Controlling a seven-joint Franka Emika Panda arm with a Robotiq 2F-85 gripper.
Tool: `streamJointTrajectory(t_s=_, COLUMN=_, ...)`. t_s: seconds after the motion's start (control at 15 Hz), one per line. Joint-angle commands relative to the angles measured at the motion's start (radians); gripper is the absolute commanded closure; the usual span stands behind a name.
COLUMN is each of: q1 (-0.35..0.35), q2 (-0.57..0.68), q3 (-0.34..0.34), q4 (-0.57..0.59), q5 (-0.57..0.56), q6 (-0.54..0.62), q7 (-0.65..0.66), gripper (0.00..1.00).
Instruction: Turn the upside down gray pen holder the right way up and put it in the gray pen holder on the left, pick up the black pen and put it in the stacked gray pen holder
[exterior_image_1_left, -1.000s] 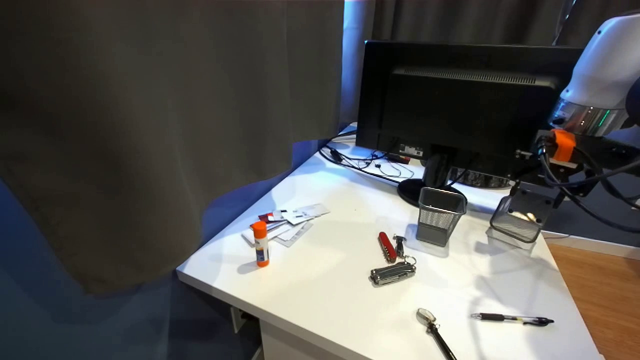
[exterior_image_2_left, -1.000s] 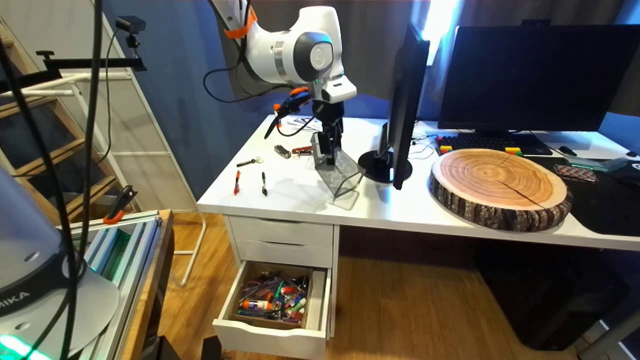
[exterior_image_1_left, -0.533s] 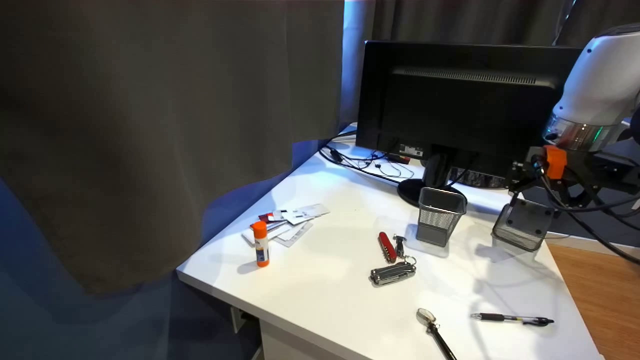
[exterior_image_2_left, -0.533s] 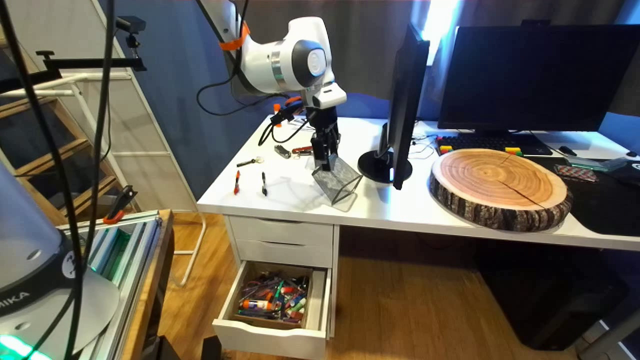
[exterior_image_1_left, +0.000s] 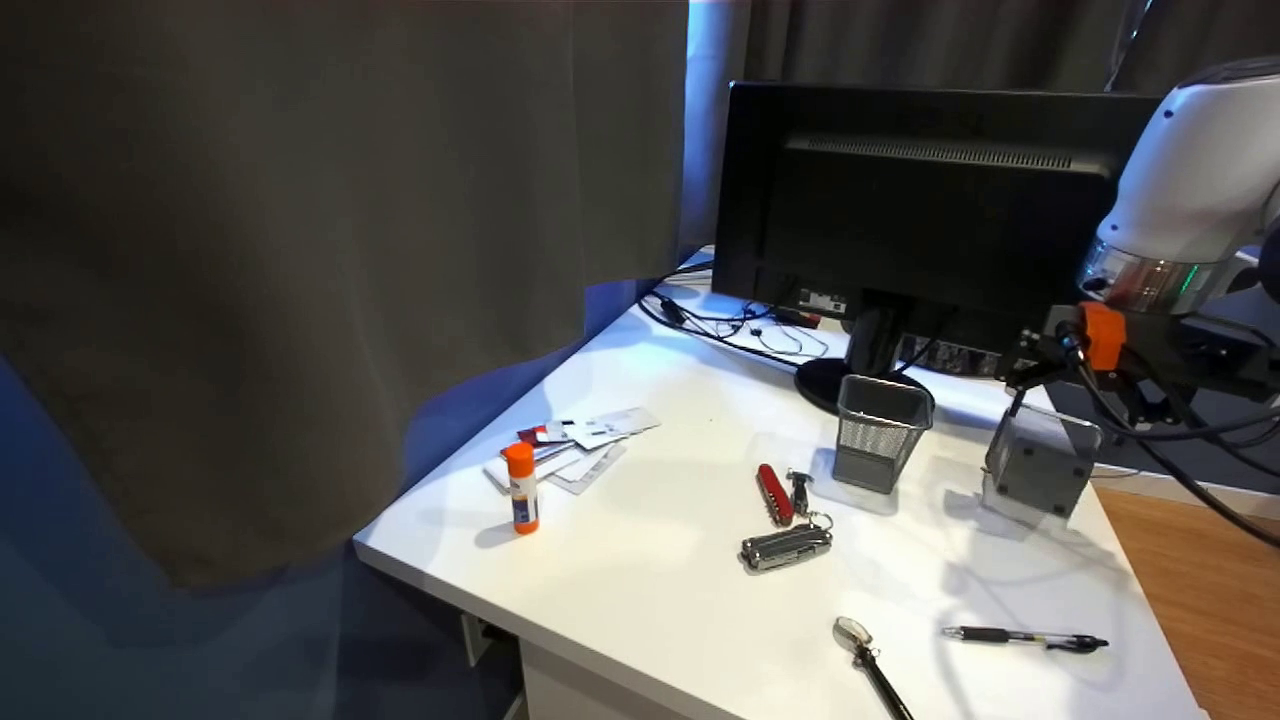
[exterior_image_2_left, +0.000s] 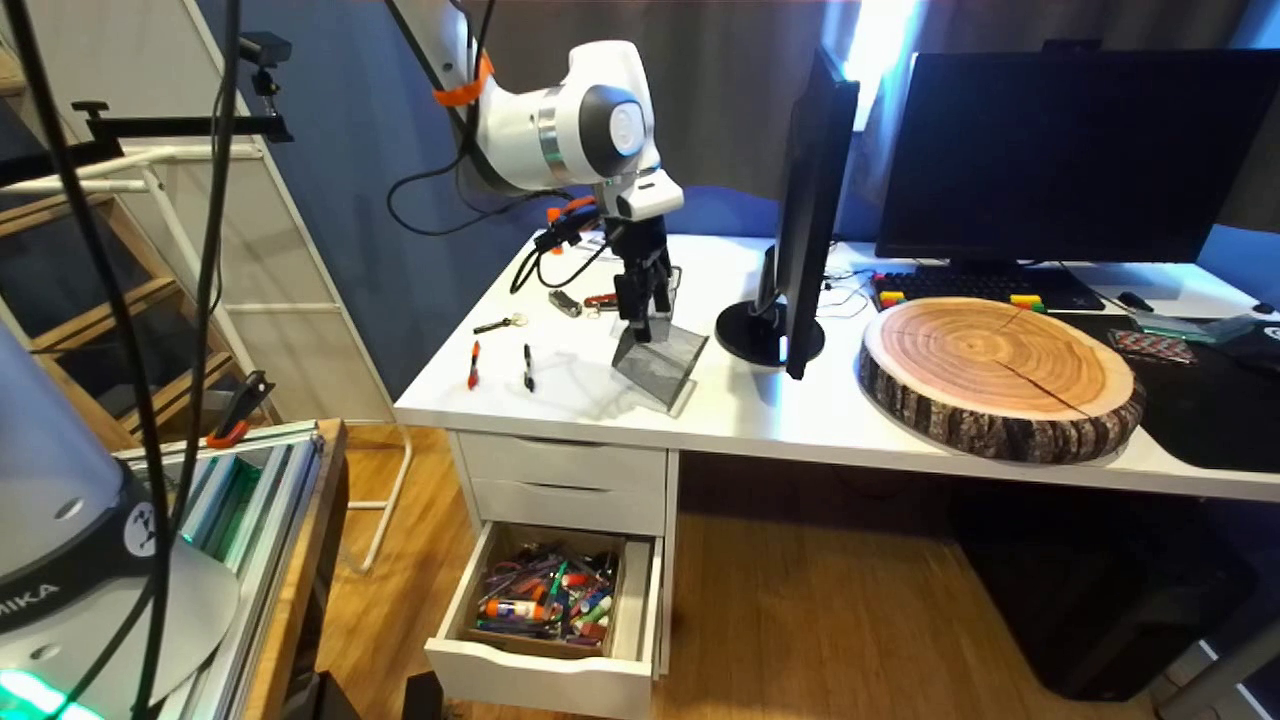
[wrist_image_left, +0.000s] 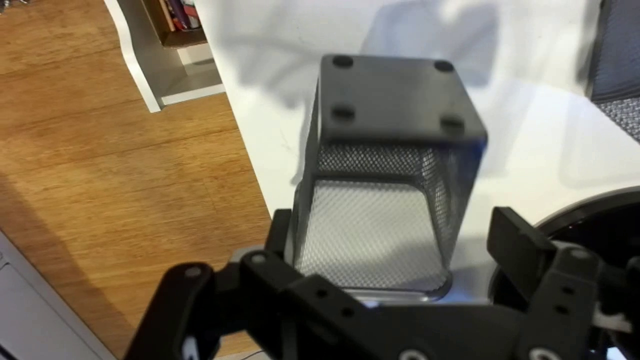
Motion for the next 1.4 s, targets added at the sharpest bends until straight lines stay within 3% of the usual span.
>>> streamJointTrajectory(t_s=0.0, q1=-0.017, q2=0.004, q3=0.032, q4=0.012, q5=0.023, q6=-0.029, q7=-0.002, gripper=0.00)
streamJointTrajectory(t_s=0.33, q1=-0.067, q2=-0.023, q3=0.061, q4=-0.013, q5=0.076, q6=-0.025, q7=-0.024, gripper=0.00)
streamJointTrajectory(t_s=0.6, q1=-0.174, q2=-0.051, q3=0.111, q4=-0.047, q5=0.168, q6=-0.007, q7=-0.133, gripper=0.00)
streamJointTrajectory(t_s=0.87, q1=-0.291, q2=-0.034, q3=0.173, q4=-0.054, q5=0.328, q6=-0.007, q7=-0.312, gripper=0.00)
streamJointTrajectory(t_s=1.33, q1=-0.421, q2=0.013, q3=0.272, q4=-0.049, q5=0.647, q6=-0.049, q7=-0.599, gripper=0.00)
